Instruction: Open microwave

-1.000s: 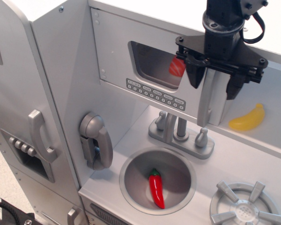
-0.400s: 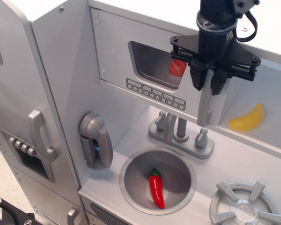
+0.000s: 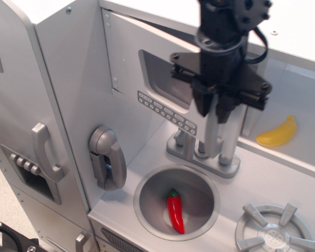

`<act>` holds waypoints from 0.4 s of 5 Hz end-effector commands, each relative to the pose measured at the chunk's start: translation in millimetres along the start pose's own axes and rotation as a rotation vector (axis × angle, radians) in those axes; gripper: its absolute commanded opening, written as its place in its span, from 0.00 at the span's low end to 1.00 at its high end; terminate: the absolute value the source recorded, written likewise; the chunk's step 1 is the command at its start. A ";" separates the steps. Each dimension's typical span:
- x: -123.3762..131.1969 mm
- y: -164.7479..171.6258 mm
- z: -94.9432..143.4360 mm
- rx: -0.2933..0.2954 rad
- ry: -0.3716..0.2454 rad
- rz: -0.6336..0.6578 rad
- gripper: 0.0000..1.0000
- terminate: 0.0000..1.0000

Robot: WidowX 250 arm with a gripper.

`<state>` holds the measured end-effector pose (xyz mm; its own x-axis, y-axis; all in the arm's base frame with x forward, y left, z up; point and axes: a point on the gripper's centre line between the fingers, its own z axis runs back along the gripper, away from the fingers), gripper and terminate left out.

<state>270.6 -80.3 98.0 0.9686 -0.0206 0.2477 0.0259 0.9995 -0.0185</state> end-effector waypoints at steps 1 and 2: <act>-26.2 2.7 27.1 -0.024 0.212 0.012 1.00 0.00; -39.3 -20.3 30.8 -0.057 0.333 -0.012 1.00 0.00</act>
<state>217.8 -99.0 103.4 0.9920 -0.0455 -0.1179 0.0378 0.9971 -0.0662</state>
